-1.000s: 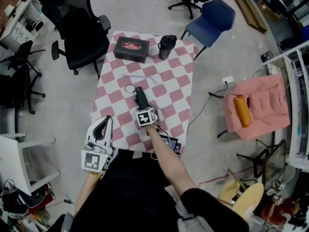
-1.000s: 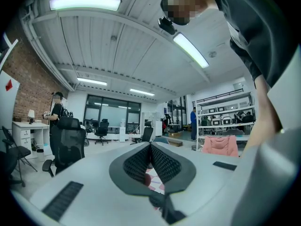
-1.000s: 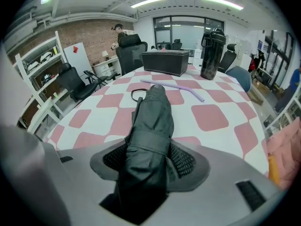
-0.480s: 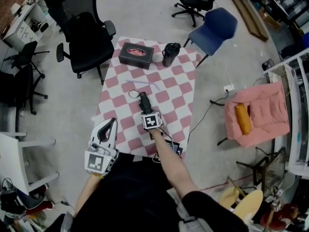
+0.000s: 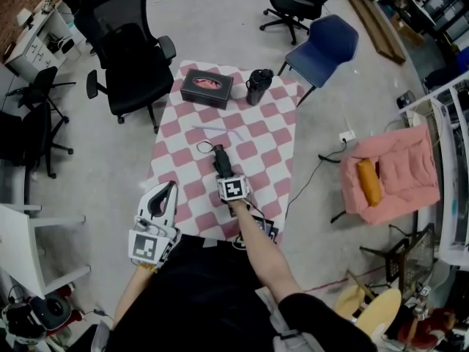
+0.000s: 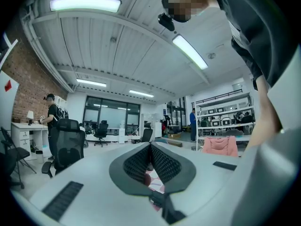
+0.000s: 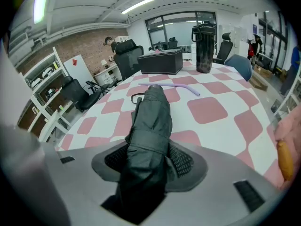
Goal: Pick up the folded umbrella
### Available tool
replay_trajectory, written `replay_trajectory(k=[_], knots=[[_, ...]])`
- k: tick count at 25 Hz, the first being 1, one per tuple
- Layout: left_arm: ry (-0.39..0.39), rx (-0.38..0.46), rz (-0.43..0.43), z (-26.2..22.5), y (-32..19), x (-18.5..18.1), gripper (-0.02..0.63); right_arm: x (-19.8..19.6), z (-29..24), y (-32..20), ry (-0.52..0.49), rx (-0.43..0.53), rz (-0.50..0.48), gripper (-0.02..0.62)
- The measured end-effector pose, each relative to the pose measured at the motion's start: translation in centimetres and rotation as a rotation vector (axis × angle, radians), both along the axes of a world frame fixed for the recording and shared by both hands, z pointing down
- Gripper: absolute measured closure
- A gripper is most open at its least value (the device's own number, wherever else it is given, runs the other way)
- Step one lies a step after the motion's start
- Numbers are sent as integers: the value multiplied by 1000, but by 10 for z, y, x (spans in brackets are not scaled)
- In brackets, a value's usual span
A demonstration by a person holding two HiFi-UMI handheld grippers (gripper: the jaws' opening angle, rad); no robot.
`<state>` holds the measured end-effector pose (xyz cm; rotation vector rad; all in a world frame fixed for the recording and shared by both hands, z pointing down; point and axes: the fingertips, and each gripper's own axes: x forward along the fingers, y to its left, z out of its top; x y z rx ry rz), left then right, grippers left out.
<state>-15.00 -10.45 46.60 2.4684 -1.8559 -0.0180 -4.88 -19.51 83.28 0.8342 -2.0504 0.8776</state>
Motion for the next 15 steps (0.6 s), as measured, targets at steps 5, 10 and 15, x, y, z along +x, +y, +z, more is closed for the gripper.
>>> replay_trajectory(k=[5,10,15], knots=[[-16,22,12,-3,-5,0,592,3,-7,-7,-17,17,22,370],[-17,12,18,-1,-9,2,592,9,-16,-17,-11,55,30,370],[-23,-2,21,1,-12,5,592,11,-28,-25,-12,91,41,370]])
